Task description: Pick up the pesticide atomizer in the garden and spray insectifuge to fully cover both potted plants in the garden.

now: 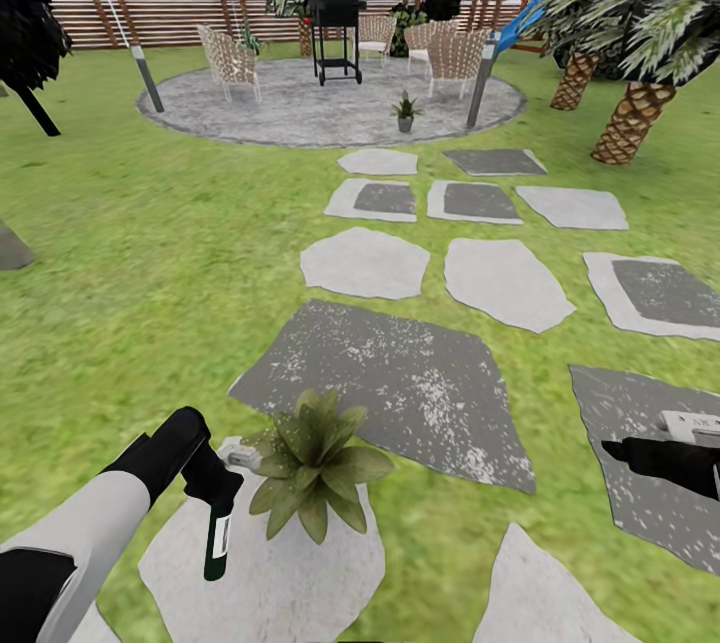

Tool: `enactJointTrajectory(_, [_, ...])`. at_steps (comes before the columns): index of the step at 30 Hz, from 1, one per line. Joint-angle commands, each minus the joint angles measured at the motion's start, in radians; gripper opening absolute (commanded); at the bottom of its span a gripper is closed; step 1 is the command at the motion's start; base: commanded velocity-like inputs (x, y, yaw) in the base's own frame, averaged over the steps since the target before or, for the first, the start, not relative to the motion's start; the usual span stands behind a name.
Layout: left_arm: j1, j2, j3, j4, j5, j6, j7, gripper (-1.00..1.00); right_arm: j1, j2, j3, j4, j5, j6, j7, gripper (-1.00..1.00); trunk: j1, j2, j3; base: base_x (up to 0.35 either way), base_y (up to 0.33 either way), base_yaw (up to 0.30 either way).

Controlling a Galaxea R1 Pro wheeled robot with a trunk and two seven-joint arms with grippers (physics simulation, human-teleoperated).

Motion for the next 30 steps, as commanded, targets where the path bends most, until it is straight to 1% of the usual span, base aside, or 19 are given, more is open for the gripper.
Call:
enactJointTrajectory(1, [0.0,0.0,-0.003,-0.002,-0.009,0.002,-0.01,-1.0,-0.001,0.0,-0.001,-0.001,0.01,0.003,0.01,1.0,0.0,0.0,0.001,0.0,0.0,0.0])
enactJointTrajectory(14, [0.005,-0.002,-0.006,0.001,-0.009,0.001,-0.01,-1.0,-0.001,0.0,-0.001,-0.001,0.01,0.003,0.01,1.0,0.0,0.0,0.016,0.0,0.0,0.0])
enactJointTrajectory(17, [0.018,0.008,-0.022,0.003,-0.009,0.0,-0.01,-1.0,-0.001,0.0,-0.001,-0.001,0.01,0.003,0.01,1.0,0.0,0.0,0.016,0.0,0.0,0.0])
enactJointTrajectory(22, [0.039,0.027,-0.026,0.004,-0.009,-0.002,-0.01,-1.0,-0.001,0.0,-0.001,-0.001,0.01,0.003,0.01,1.0,0.0,0.0,0.016,0.0,0.0,0.0])
enactJointTrajectory(30, [0.048,0.033,-0.027,0.004,-0.009,-0.003,-0.01,-1.0,-0.001,0.0,-0.001,-0.001,0.01,0.003,0.01,1.0,0.0,0.0,0.016,0.0,0.0,0.0])
